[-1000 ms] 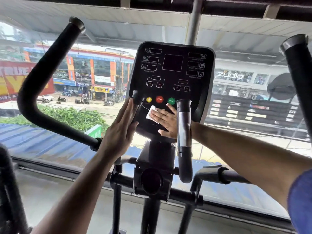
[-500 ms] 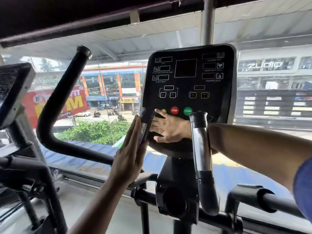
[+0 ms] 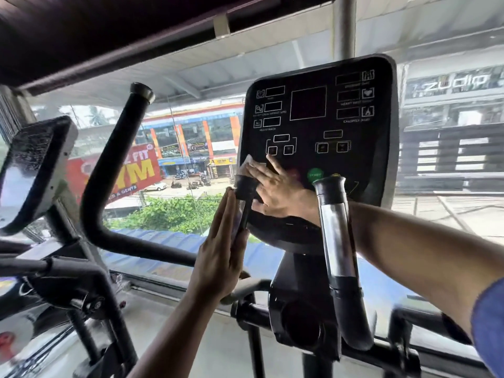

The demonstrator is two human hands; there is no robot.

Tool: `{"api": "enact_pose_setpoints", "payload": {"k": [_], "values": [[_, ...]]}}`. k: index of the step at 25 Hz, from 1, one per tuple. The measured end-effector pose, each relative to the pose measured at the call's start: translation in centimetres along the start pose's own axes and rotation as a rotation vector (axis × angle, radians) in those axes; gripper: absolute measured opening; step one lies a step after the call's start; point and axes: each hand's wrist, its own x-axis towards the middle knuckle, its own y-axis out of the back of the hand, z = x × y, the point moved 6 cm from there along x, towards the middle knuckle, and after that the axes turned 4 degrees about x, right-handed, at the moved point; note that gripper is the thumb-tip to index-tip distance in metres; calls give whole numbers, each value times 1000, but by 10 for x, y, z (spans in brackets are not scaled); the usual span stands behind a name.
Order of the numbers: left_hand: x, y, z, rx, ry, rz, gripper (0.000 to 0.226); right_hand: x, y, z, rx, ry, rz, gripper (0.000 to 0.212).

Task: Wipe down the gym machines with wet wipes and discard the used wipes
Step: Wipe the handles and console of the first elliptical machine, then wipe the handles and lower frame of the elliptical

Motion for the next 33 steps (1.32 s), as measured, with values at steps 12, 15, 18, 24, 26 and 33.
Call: {"api": "enact_pose_setpoints", "payload": {"k": [12, 15, 18, 24, 26, 33], "values": [[-4, 1, 2, 72, 10, -30, 65, -135, 69, 63, -65, -413, -123, 78], [-5, 3, 4, 83, 24, -35, 66, -167, 86, 68, -65, -487, -82, 76], [-4, 4, 4, 88, 42, -50, 67, -206, 74, 50, 53, -401, -126, 56], [-6, 2, 7, 96, 114, -125, 67, -231, 118, 23, 318, -394, -119, 44], [-7, 3, 5, 96, 134, -167, 68, -244, 137, 15, 469, -535, -24, 37], [-141, 25, 30, 60, 260, -197, 80, -390, 154, -75, 837, -988, 291, 13]]}}
